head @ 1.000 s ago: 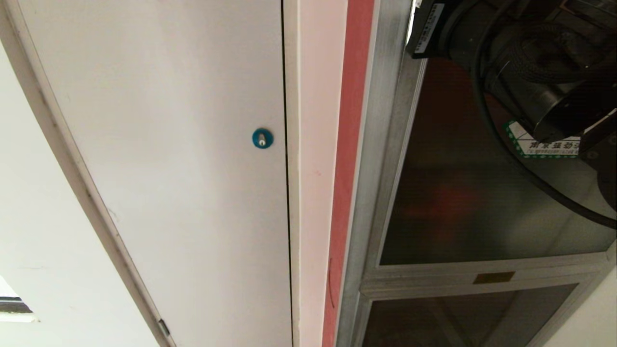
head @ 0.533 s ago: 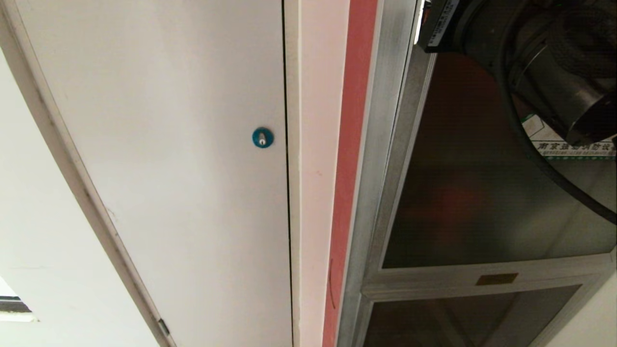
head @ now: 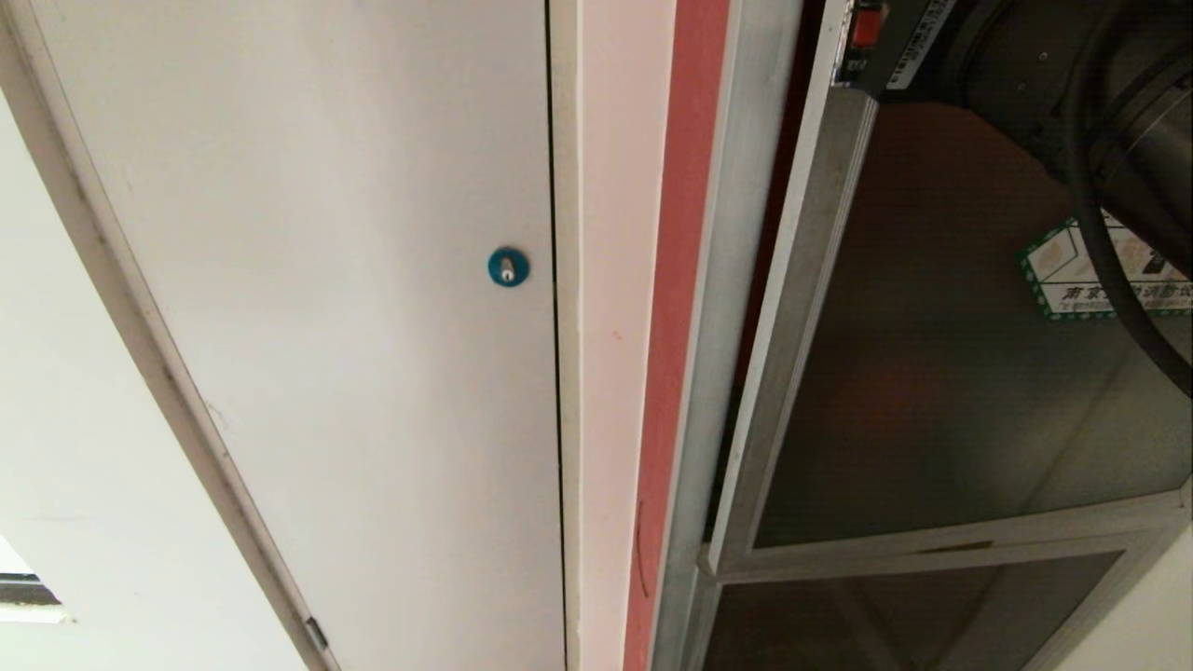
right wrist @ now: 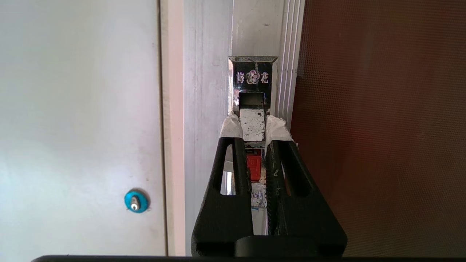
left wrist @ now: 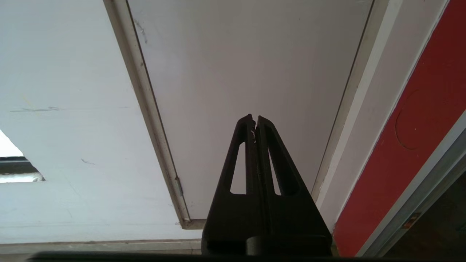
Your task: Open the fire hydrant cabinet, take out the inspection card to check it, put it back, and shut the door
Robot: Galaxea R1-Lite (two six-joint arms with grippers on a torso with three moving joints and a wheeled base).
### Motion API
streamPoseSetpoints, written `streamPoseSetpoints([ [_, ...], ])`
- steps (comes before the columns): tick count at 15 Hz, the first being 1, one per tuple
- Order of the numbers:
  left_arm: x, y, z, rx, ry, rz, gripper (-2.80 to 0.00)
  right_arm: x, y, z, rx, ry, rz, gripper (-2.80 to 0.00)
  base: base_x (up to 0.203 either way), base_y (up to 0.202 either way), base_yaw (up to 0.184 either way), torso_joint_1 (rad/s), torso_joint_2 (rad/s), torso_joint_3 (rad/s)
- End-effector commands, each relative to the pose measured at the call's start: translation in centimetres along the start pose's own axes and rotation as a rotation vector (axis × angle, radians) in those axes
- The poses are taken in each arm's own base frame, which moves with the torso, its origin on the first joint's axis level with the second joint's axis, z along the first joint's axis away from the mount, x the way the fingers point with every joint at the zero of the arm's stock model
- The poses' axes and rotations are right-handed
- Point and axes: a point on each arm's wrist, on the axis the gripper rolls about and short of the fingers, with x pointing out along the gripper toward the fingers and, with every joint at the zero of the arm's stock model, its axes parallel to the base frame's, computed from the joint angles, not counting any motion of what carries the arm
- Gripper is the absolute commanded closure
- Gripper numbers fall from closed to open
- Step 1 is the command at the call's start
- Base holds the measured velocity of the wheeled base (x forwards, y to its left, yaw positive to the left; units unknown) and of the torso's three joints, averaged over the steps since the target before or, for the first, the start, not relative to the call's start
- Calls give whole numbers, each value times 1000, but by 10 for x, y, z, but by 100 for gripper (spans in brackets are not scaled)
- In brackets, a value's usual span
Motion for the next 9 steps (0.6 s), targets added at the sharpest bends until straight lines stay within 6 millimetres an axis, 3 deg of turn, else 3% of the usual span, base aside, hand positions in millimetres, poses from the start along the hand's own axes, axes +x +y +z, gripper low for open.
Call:
streamPoseSetpoints([
  [1, 0, 0, -1, 0, 4, 0, 0, -6, -6, 6, 8, -13, -9, 0, 0, 0, 0, 0, 0, 0],
  [9, 0, 0, 0, 0, 2, 0, 0, -13, -7, -6, -14, 22, 5, 0, 0, 0, 0, 0, 0, 0],
])
